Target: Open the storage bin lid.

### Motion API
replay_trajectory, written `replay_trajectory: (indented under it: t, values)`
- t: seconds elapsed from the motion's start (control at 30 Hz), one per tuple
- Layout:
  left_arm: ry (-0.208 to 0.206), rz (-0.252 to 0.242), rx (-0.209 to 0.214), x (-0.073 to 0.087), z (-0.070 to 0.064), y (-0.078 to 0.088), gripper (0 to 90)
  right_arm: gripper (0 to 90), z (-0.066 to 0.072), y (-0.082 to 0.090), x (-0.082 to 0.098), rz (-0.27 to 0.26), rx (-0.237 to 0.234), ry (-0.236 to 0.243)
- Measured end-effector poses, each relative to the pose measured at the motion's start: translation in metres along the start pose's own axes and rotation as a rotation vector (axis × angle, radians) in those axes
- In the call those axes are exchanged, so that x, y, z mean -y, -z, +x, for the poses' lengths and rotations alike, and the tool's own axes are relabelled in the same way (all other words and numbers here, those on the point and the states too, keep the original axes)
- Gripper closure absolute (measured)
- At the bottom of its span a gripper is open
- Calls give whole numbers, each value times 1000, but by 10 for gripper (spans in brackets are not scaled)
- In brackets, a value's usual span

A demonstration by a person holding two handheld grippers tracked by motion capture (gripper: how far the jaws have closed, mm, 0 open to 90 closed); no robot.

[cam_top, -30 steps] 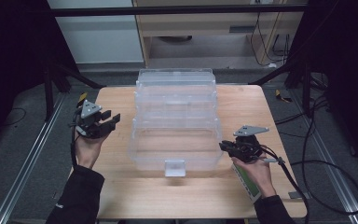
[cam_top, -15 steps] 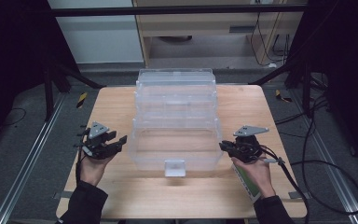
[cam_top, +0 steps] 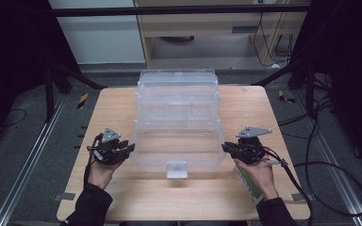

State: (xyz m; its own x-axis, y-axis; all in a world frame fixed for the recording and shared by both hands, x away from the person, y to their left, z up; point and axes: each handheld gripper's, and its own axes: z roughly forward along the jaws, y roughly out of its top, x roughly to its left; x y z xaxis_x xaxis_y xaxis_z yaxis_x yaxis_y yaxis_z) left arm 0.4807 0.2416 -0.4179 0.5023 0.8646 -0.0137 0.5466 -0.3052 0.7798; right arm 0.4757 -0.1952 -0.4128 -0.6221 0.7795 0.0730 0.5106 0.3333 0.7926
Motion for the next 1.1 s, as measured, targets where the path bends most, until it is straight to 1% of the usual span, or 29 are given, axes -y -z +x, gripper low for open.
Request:
replay_trajectory:
  t: [0.13, 0.23, 0.33, 0.43, 0.57, 0.83, 0.97, 1.07, 1.1]
  values:
    - [-1, 1, -1, 0, -1, -1, 691, 799, 0, 0, 0, -1, 2, -1]
    - [-8, 6, -9, 0, -3, 0, 697, 800, 0, 0, 0, -1, 3, -2]
    - [0, 14, -13, -1, -4, 1, 702, 800, 0, 0, 0, -1, 3, -3]
    - [-9, 15, -30, 0, -7, 2, 702, 801, 1, 0, 0, 1, 4, -3]
    - [-15, 14, -38, 2, -11, 4, 702, 805, 1, 1, 0, 9, 7, 4]
    - [-23, 13, -40, 3, -13, 6, 699, 803, 1, 3, 0, 14, 4, 3]
    - [-40, 17, -40, 3, -13, 5, 671, 800, 2, 2, 0, 14, 7, -6]
    - [-37, 14, -34, 3, -11, 3, 630, 798, 2, 2, 0, 14, 11, -7]
    - [-34, 6, -33, 3, -11, 4, 608, 798, 2, 2, 0, 14, 14, -6]
